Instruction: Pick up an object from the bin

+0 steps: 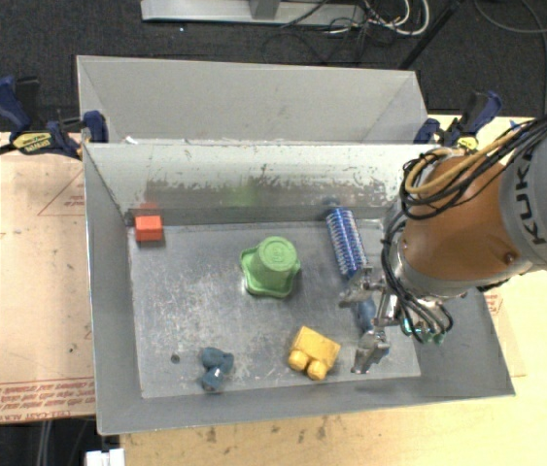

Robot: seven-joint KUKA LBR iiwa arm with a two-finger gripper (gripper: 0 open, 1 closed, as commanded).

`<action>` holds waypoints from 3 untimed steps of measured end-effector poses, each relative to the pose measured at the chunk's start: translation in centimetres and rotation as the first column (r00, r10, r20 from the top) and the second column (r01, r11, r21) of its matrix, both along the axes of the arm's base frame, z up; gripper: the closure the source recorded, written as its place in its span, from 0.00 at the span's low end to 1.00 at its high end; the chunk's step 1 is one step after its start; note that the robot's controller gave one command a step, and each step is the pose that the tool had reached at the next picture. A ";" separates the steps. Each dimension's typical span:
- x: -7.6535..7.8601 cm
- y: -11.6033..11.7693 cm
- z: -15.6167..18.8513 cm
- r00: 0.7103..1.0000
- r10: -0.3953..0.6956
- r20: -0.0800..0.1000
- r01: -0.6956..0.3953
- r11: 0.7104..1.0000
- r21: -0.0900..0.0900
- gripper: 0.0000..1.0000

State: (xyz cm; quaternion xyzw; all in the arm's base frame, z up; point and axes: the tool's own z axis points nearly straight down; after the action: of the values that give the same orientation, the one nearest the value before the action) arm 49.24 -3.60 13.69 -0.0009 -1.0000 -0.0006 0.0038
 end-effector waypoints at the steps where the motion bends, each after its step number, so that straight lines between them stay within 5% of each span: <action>1: 0.2 6.0 -6.0 0.999 -0.043 0.012 0.043 0.999 0.001 0.00; 2: 0.4 5.8 -5.7 0.999 -0.044 0.018 0.044 0.999 0.002 1.00; 3: 0.3 6.0 4.9 0.997 -0.079 0.016 0.079 0.997 0.001 1.00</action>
Offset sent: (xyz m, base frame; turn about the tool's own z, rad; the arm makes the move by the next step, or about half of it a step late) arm 0.0009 0.0564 -0.0600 0.0462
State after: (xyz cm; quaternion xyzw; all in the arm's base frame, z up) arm 49.53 2.37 18.57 -0.0404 -0.9992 -0.0009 -0.0042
